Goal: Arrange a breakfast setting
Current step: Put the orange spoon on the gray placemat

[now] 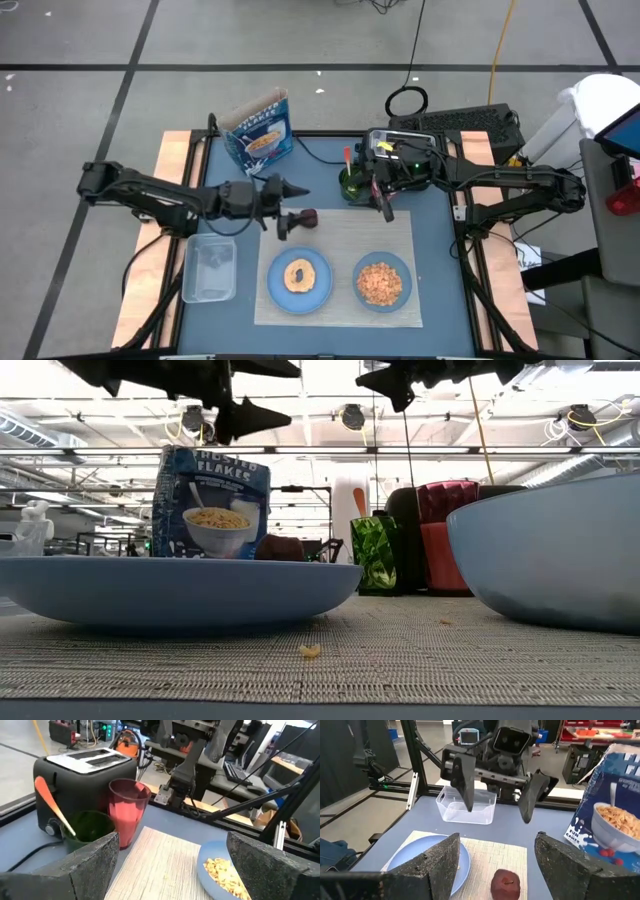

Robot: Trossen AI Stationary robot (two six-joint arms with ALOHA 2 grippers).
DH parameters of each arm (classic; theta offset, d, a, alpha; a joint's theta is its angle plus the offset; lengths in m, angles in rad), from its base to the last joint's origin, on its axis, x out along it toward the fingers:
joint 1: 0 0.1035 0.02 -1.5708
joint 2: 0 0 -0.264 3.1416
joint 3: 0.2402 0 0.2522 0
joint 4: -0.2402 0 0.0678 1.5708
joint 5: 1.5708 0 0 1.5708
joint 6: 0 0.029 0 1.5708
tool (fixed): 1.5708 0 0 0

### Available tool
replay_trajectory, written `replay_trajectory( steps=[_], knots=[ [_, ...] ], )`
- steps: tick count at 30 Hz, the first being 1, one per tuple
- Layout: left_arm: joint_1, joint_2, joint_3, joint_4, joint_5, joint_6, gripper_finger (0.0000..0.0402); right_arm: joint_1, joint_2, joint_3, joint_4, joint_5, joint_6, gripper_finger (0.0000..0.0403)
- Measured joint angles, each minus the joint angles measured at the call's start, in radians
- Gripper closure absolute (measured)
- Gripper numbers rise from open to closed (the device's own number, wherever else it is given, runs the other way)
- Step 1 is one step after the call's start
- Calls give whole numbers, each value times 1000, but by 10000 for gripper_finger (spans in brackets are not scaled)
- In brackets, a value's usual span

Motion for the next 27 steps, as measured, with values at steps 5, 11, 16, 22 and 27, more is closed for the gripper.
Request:
replay_trajectory(
  steps=[5, 11, 16, 22, 27],
  knots=[
    [1, -42, 0, -53, -2, 2, 30, 0, 0, 0, 12, 0, 14, 156],
    [1, -47, 0, -92, -8, 2, 30, 0, 0, 0, 34, 73, 149, 156],
    [1, -47, 0, -100, -9, 1, 30, -37, 0, 0, 100, 245, 231, 156],
    [1, -47, 0, -99, -28, 1, 30, -173, 10, 40, 60, 234, 299, 156],
    [1, -47, 0, -99, -53, 1, 30, -301, 43, 57, 26, 167, 291, 156]
  ],
)
